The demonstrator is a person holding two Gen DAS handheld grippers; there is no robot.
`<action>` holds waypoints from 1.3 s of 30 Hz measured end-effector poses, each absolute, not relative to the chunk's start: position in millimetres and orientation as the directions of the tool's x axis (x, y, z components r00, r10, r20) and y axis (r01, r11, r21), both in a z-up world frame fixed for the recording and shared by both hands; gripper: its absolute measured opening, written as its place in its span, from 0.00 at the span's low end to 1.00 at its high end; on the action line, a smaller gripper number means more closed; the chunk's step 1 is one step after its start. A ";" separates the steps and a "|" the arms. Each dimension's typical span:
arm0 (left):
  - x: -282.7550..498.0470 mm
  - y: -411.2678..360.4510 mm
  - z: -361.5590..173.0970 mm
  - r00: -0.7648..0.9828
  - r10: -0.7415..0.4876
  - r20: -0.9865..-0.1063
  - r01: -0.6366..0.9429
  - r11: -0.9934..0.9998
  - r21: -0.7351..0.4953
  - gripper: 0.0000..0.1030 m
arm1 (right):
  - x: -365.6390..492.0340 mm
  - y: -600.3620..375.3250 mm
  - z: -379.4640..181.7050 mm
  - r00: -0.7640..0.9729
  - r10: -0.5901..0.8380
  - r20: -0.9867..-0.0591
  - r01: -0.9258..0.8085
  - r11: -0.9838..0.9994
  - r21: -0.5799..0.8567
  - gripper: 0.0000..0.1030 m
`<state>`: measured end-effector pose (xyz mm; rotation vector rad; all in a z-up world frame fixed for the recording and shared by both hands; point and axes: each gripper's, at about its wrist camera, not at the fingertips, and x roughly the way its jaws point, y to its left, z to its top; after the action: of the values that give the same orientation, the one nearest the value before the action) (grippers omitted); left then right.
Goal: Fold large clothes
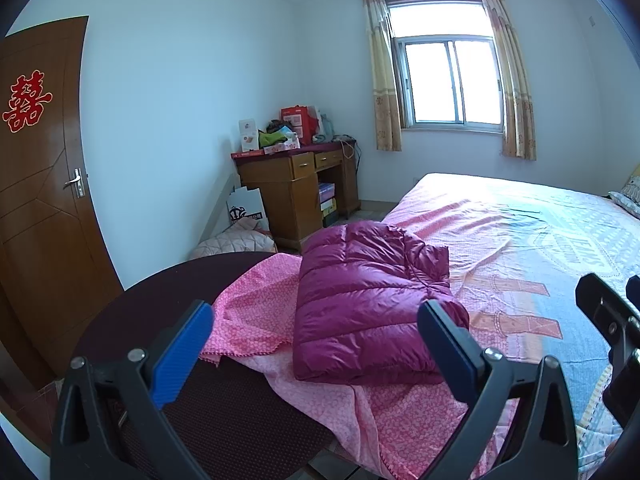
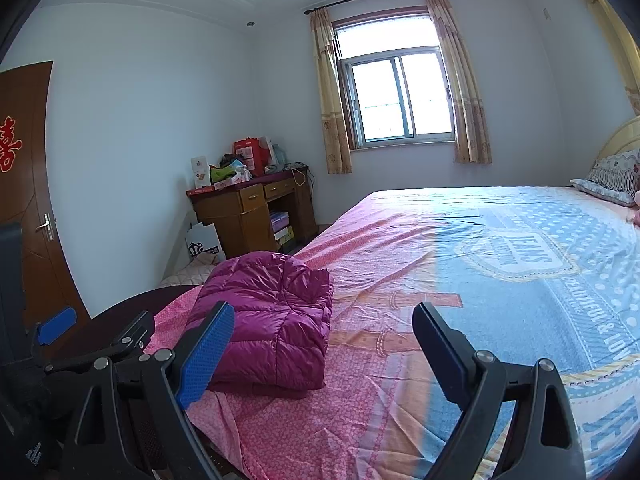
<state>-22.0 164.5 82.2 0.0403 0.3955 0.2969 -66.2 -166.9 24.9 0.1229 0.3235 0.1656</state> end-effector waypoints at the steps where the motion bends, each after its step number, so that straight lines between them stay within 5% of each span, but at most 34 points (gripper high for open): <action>1: -21.8 164.3 82.0 0.880 0.293 -0.375 -0.277 0.956 0.097 1.00 | -66.0 -167.2 24.7 0.934 0.181 -0.307 -0.141 0.979 0.148 0.88; 39: -17.7 169.6 82.3 0.873 0.279 -0.399 -0.275 0.959 0.069 1.00 | -66.3 -163.9 20.7 0.932 0.175 -0.318 -0.131 0.979 0.157 0.88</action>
<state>-17.7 169.6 82.3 0.0106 0.4188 0.2894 -66.3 -163.9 20.7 0.1338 0.3368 0.1573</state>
